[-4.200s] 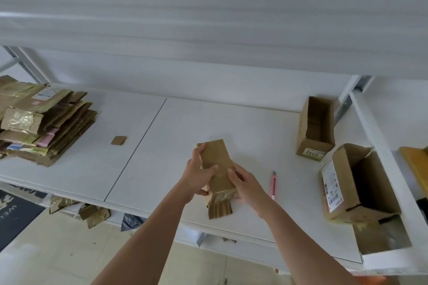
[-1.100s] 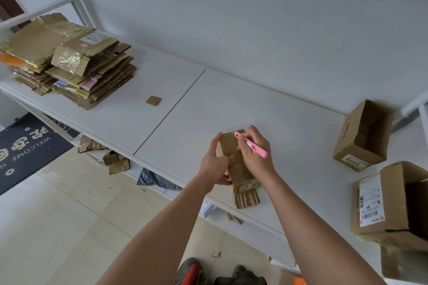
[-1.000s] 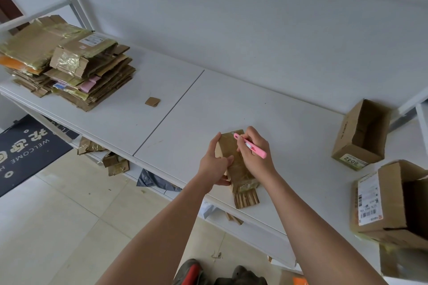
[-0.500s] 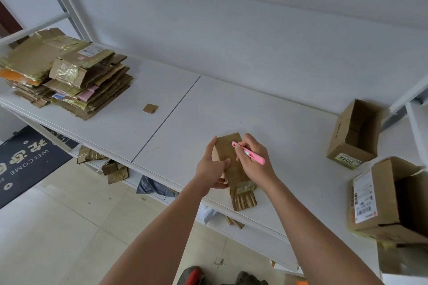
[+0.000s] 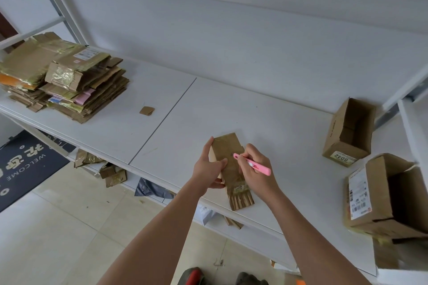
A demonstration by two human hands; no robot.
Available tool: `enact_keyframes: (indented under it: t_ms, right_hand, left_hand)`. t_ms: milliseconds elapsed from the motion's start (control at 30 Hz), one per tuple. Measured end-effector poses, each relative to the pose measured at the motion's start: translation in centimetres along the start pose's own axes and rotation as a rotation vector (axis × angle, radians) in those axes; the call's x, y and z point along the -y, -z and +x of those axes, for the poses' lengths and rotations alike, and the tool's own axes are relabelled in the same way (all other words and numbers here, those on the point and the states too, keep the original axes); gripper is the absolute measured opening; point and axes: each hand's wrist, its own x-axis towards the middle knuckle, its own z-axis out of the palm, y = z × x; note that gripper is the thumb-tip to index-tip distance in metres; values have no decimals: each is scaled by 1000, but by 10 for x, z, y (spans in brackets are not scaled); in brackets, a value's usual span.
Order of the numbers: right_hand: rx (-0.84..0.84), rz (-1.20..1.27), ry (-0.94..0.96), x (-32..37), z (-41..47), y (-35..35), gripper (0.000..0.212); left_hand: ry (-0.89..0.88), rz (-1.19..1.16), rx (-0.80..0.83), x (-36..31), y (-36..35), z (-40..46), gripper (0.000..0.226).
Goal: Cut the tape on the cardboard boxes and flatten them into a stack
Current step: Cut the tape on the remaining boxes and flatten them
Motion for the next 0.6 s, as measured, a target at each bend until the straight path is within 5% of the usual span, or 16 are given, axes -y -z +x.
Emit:
enact_keyframes:
  t_ms: [600]
  right_hand:
    - [-12,157,-98,6,-26,22,27]
  left_hand:
    - [0,23,-11,-3,-3,-3,69]
